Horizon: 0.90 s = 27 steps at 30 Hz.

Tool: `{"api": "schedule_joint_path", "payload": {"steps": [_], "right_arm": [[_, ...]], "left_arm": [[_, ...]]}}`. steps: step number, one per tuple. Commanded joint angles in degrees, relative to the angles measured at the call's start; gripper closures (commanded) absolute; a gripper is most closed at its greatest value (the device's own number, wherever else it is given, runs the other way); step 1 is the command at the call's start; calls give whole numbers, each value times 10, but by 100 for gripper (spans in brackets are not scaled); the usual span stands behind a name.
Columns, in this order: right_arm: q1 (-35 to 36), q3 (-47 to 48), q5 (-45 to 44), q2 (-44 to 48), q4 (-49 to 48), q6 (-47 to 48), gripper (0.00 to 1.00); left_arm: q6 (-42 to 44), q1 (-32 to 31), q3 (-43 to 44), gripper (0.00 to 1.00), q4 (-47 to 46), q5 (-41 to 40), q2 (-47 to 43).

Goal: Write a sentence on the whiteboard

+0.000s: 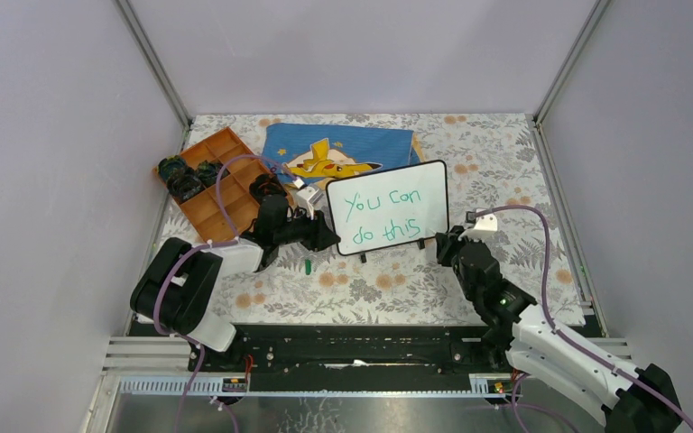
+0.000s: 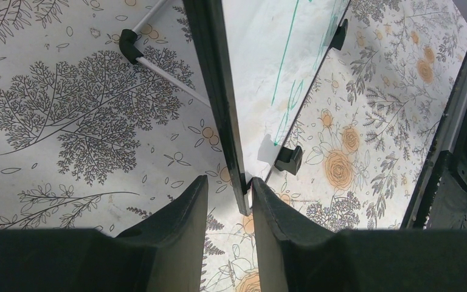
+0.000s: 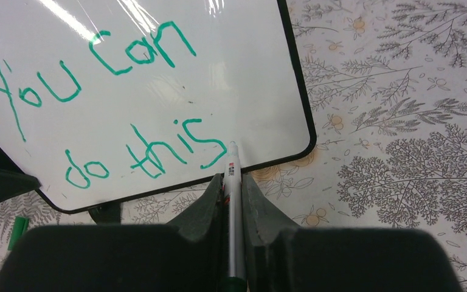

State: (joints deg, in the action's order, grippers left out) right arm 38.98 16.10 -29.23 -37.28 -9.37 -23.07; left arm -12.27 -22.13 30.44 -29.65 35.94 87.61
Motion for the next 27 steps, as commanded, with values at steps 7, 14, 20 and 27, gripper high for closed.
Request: {"api": "schedule_joint_path", "payload": {"steps": [7, 14, 20, 27], "right_arm": [[-2, 5, 21, -37, -16, -33, 100], [-2, 17, 6, -73, -28, -34, 100], [-3, 19, -14, -83, -41, -26, 100], [-3, 16, -24, -84, -55, -23, 100]], "left_arm": [[15, -3, 7, 61, -12, -10, 4], [17, -3, 7, 61, -10, -12, 1], [19, -3, 7, 61, -8, -13, 2], [21, -3, 7, 61, -5, -14, 1]]}}
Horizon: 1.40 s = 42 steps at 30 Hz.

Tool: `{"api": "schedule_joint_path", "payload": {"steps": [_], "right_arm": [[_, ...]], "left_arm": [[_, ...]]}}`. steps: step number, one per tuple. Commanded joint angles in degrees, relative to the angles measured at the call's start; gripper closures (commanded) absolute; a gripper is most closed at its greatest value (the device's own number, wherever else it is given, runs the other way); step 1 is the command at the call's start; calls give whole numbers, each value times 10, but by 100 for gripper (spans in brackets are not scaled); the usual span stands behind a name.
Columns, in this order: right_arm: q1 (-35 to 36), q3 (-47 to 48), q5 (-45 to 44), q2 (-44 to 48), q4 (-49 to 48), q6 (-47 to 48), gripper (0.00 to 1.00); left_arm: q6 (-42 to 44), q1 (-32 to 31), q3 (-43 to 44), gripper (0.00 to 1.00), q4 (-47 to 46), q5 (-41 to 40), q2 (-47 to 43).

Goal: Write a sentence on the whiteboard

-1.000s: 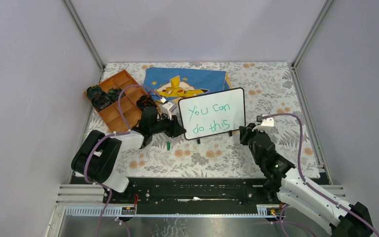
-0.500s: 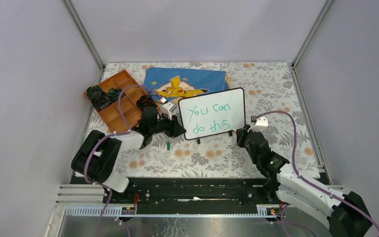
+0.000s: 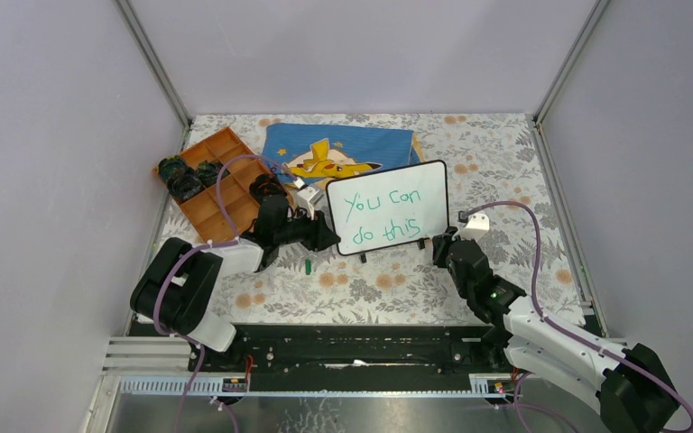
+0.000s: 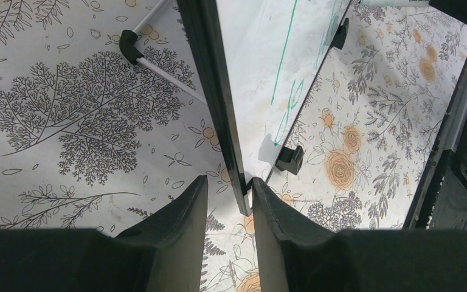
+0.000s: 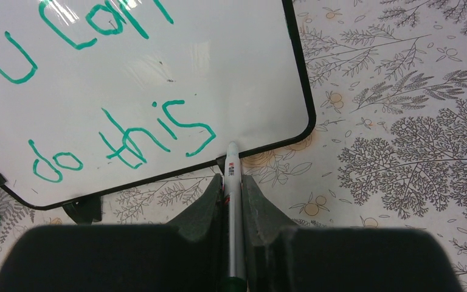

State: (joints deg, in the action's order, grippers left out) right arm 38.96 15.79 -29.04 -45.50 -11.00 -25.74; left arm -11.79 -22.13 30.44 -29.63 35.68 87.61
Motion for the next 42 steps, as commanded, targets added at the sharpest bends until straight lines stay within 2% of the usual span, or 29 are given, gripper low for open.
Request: {"api": "schedule_joint_path", "payload": {"steps": [1, 26, 42], "right_arm": [[-3, 20, -26, -4, -42, 4, 100], [-4, 19, -44, -62, -98, 3, 100], [-4, 19, -49, -51, -59, 0, 100]], "left_arm": [[16, -3, 7, 61, -4, -11, 1], [22, -5, 9, 60, 3, -15, 2], [24, -8, 9, 60, 7, -16, 4]]}}
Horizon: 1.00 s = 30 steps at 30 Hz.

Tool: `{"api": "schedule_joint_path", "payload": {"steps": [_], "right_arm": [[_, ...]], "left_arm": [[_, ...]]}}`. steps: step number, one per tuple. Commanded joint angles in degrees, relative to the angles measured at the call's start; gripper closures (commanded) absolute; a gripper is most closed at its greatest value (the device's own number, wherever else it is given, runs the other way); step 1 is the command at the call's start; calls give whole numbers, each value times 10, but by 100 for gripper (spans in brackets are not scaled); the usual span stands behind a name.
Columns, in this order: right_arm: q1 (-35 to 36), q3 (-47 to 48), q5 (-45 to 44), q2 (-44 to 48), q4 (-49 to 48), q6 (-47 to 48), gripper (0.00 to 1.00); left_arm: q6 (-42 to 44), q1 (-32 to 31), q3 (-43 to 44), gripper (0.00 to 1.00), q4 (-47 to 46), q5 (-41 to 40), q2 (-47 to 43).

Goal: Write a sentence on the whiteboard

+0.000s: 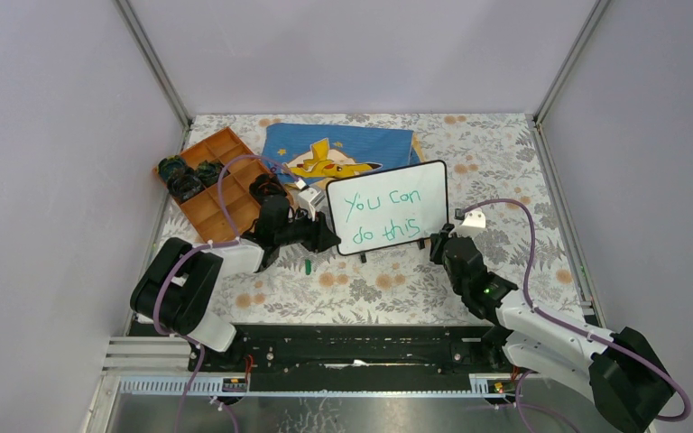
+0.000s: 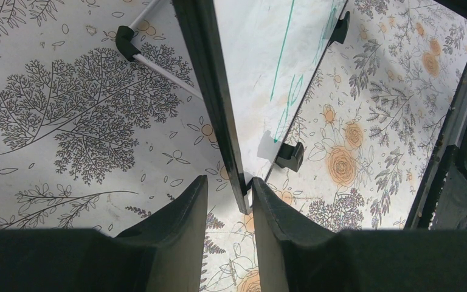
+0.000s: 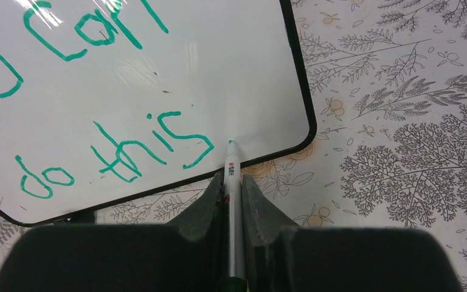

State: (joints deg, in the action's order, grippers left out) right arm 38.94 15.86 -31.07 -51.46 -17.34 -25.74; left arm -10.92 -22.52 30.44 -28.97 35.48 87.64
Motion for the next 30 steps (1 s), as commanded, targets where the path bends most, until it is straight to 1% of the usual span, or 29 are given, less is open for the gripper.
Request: {"api": "schedule_joint_path", "payload": {"steps": [1, 8, 12, 16, 18, 21, 24, 27, 30], "right_arm": [[-4, 21, -28, 9, 8, -1, 100], [-3, 30, -15, 30, 24, 1, 100], [-3, 39, 17, 71, 34, -2, 100], [-2, 62, 47, 121, 79, -15, 100], [-3, 74, 63, 144, 104, -18, 100], [-3, 87, 84, 177, 144, -16, 100], [-2, 98, 105, 210, 180, -7, 100], [-3, 108, 112, 224, 212, -8, 100], [-3, 129, 125, 230, 245, -6, 100]], "left_arm": [[15, -4, 9, 60, 1, -15, 5], [15, -5, 9, 60, 1, -16, 3], [15, -5, 9, 60, 1, -17, 2], [15, -5, 8, 57, 0, -22, -3], [14, -5, 6, 55, 0, -23, -5], [8, -5, -3, 46, 1, -32, -19], [7, -5, -18, 38, 6, -50, -51], [11, -5, -27, 34, 22, -75, -84], [-7, -3, -36, 31, 42, -88, -113]]}}
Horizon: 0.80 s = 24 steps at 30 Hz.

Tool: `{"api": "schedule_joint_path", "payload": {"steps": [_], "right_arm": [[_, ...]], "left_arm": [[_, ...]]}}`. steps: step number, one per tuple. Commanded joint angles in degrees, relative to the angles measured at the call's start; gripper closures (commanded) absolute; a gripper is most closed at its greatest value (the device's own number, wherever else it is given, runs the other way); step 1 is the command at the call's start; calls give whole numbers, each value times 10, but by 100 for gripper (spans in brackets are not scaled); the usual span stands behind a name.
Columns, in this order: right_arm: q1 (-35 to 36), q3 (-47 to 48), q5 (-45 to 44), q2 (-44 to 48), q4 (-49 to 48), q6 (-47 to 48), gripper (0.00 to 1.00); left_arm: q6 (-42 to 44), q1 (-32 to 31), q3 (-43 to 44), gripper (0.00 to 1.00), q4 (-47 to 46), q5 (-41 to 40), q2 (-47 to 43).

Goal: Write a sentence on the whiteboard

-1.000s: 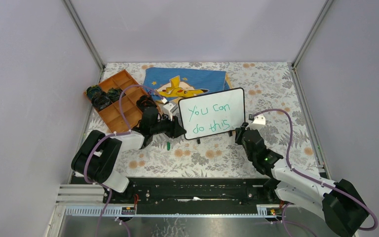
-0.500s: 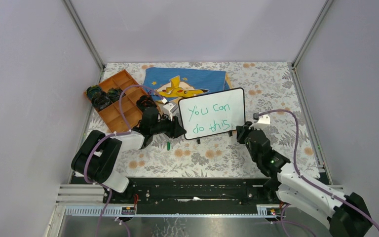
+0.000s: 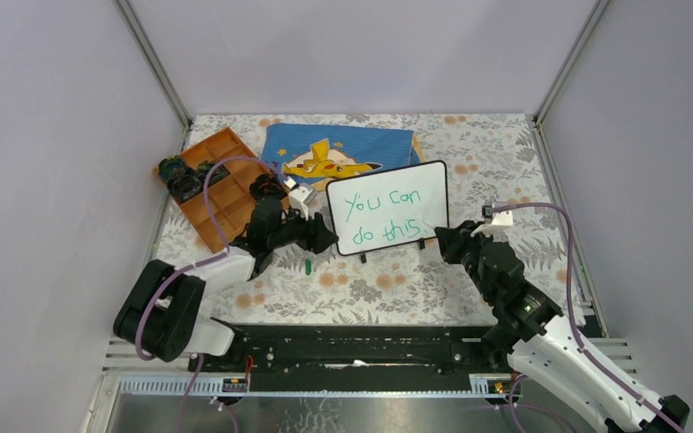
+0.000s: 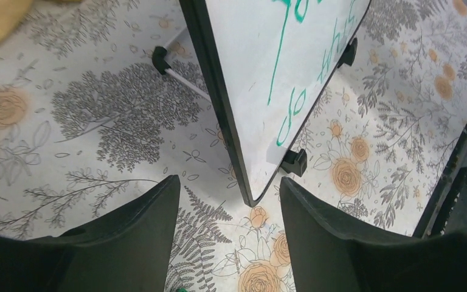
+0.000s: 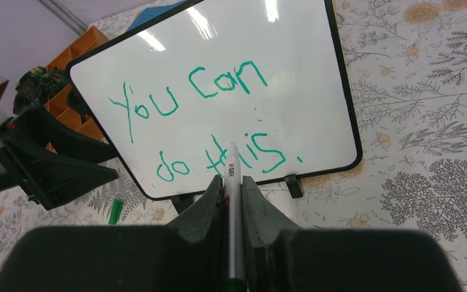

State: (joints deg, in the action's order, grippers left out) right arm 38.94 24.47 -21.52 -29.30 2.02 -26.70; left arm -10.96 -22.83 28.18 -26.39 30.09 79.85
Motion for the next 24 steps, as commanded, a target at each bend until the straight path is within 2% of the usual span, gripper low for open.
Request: {"api": "schedule_joint_path", "payload": {"steps": [1, 3, 5, 7, 9, 11, 13, 16, 19, 24], "right_arm": [[-3, 50, 36, 10, 60, 5, 100], [-3, 64, 51, 16, 72, 14, 100], [-3, 75, 63, 18, 85, 23, 100], [-3, 92, 74, 18, 107, 32, 100], [-2, 104, 80, 21, 126, 42, 100], [-3, 108, 84, 27, 132, 47, 100], [-3, 106, 90, 33, 131, 49, 100], [-3, 105, 91, 36, 143, 47, 100], [-3, 97, 93, 43, 151, 48, 100], [-3, 83, 99, 61, 149, 47, 100]], "left_arm": [[-14, 2, -18, 31, 26, -37, -48], [-25, 3, -22, 28, 59, -55, -93], [-35, 3, -13, 20, 118, -96, -144], [-61, 6, 17, 17, 213, -179, -197], [-125, 12, 46, 12, 292, -287, -247], [-180, 16, 60, 2, 341, -379, -288], [-251, 25, 69, 1, 375, -429, -316], [-345, 60, 67, 1, 411, -418, -343], [-376, 83, 64, 1, 432, -391, -350], [-252, 83, 107, 1, 489, -297, -315]]}}
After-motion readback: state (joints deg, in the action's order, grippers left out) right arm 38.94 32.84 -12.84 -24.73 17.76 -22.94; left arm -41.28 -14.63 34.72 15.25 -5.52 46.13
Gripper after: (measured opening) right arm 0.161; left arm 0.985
